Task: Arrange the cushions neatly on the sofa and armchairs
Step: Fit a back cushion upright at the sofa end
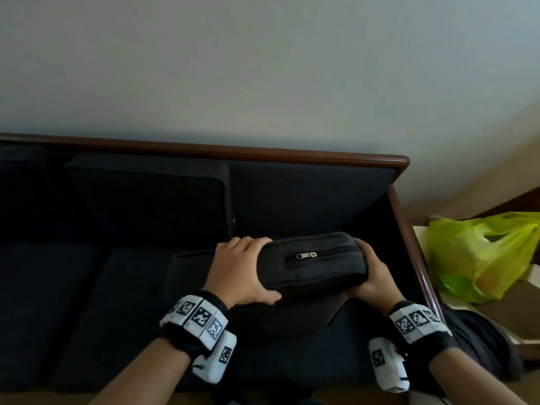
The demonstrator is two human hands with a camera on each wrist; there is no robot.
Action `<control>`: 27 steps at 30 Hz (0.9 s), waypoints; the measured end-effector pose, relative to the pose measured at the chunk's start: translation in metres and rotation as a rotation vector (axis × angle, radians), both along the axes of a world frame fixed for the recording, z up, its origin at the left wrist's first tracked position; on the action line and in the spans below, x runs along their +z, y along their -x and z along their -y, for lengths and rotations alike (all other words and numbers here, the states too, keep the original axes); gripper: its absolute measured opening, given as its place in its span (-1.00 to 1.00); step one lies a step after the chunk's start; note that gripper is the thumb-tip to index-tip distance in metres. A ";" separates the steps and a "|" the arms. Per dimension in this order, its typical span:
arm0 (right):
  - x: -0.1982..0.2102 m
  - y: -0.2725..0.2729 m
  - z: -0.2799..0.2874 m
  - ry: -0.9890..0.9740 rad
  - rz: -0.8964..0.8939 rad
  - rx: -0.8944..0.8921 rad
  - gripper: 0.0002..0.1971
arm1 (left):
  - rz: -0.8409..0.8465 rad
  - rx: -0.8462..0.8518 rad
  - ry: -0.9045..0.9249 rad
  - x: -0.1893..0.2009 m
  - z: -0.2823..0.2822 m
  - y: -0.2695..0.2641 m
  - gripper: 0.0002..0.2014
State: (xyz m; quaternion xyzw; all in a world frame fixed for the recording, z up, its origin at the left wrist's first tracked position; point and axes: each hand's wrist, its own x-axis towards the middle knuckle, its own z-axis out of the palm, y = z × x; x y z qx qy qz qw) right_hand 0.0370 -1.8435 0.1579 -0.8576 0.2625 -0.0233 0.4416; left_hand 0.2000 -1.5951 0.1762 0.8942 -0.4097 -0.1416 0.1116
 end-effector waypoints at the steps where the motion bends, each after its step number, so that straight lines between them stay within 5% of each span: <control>1: 0.006 0.004 0.011 0.078 -0.005 0.012 0.12 | 0.030 -0.017 -0.033 0.000 0.021 0.010 0.08; 8: 0.015 -0.017 0.014 0.585 -0.262 0.440 0.13 | 0.129 -0.056 -0.136 0.008 0.114 0.056 0.08; 18: -0.005 -0.011 0.018 0.620 -0.041 0.329 0.00 | 0.012 0.029 -0.199 0.021 0.017 0.010 0.21; 24: -0.006 0.007 0.064 0.512 -0.076 0.225 0.04 | -0.397 0.188 0.149 0.008 -0.009 0.018 0.25; 27: -0.004 0.015 0.076 0.489 -0.161 0.168 0.10 | -0.401 0.183 0.285 -0.003 0.018 0.027 0.23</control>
